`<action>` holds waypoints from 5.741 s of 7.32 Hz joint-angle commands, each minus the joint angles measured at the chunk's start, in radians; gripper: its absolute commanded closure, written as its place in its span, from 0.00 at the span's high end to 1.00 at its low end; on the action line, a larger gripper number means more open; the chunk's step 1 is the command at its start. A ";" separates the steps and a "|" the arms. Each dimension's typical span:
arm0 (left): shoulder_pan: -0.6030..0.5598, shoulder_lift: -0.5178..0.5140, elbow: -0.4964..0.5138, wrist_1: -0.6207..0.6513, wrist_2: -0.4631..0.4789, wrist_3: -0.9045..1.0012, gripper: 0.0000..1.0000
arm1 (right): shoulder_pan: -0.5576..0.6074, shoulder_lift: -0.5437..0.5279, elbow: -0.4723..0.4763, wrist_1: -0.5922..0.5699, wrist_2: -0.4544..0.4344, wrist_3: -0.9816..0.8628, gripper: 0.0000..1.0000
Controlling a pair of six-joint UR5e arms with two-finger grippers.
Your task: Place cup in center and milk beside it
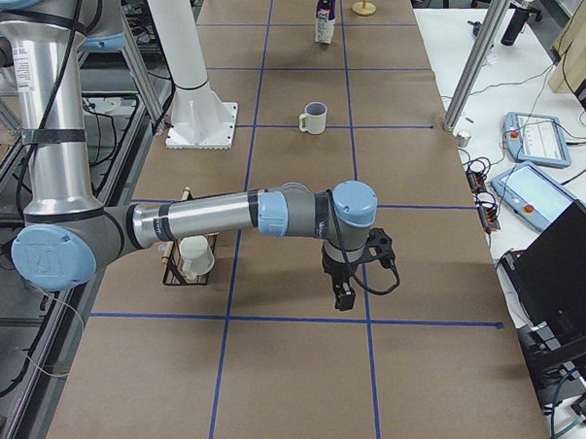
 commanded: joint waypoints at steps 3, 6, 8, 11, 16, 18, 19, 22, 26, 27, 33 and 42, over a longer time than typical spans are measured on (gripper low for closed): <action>0.075 -0.062 -0.117 0.002 0.006 -0.345 0.00 | -0.001 -0.002 -0.005 0.000 0.000 0.000 1.00; 0.296 -0.230 -0.159 0.057 0.154 -0.666 0.00 | -0.001 0.000 -0.005 0.000 0.000 0.000 1.00; 0.468 -0.496 -0.222 0.440 0.335 -0.763 0.00 | -0.001 0.000 -0.010 0.000 0.000 0.000 1.00; 0.656 -0.701 -0.150 0.577 0.546 -0.816 0.00 | -0.001 0.000 -0.015 0.000 0.000 0.000 1.00; 0.730 -0.748 -0.075 0.542 0.608 -0.779 0.00 | -0.001 0.000 -0.014 0.000 0.000 0.000 1.00; 0.730 -0.746 -0.046 0.495 0.608 -0.780 0.00 | -0.001 0.000 -0.014 0.000 0.000 0.000 1.00; 0.730 -0.740 -0.046 0.493 0.608 -0.780 0.35 | -0.001 0.000 -0.014 0.000 0.000 0.000 1.00; 0.728 -0.733 -0.061 0.496 0.637 -0.779 0.99 | -0.001 0.001 -0.014 0.000 0.015 0.000 1.00; 0.608 -0.646 -0.216 0.553 0.558 -0.551 0.99 | -0.001 0.005 -0.016 0.000 0.015 0.001 1.00; 0.518 -0.546 -0.245 0.550 0.472 -0.403 0.99 | -0.001 0.011 -0.034 0.003 0.011 0.024 1.00; -0.117 -0.190 0.078 0.548 0.160 0.369 0.99 | 0.000 -0.014 -0.047 0.032 -0.108 0.028 1.00; -0.249 0.041 0.040 0.287 0.132 0.433 0.99 | 0.000 -0.014 -0.044 0.032 -0.074 0.028 1.00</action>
